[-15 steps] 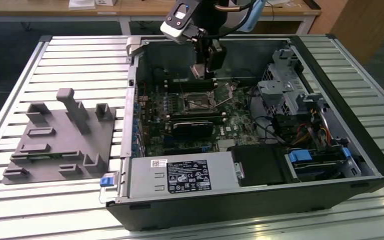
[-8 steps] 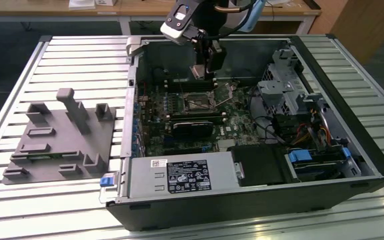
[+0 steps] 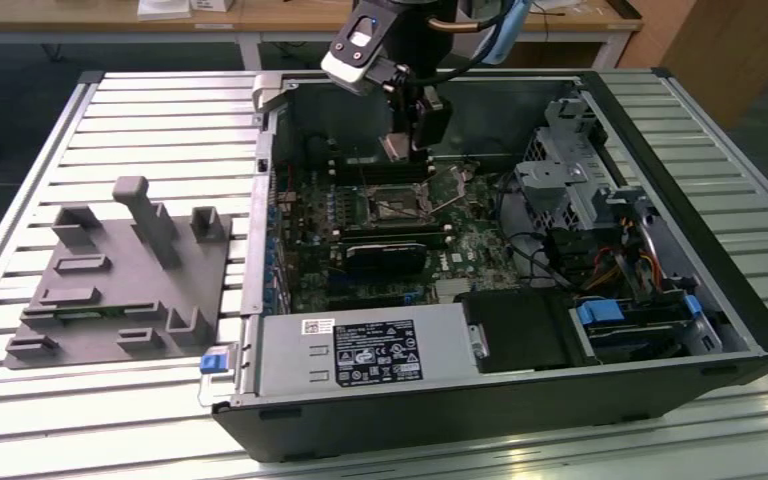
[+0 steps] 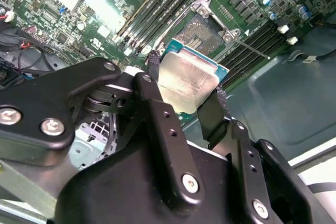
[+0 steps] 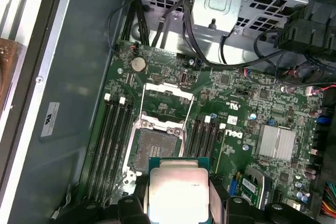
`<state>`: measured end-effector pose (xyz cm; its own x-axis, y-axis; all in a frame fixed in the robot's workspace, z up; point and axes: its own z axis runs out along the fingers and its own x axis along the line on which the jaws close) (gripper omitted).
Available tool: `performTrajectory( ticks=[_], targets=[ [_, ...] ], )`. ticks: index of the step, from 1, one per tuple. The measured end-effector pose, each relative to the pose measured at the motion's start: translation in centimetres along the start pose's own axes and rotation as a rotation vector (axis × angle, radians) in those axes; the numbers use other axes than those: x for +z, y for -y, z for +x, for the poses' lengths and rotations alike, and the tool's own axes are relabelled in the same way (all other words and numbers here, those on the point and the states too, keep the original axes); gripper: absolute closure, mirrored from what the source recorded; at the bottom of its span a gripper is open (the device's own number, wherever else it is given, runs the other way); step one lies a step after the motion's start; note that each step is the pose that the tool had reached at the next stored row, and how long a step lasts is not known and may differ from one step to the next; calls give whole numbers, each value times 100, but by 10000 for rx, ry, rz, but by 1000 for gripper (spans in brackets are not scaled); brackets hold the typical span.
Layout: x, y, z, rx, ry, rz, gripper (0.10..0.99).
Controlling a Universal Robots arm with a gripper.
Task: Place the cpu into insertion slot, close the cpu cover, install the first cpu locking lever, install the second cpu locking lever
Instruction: 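Place the cpu into insertion slot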
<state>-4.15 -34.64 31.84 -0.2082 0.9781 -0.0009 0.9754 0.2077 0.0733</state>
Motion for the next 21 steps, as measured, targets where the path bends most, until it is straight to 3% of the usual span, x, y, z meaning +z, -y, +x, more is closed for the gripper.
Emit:
performTrajectory(
  ticks=[6, 13, 21],
  targets=[
    [39, 4, 0, 40, 8, -22, 545],
    [90, 6, 0, 874, 69, -22, 545],
    [161, -4, 50, 1063, 43, -33, 545]
  ],
)
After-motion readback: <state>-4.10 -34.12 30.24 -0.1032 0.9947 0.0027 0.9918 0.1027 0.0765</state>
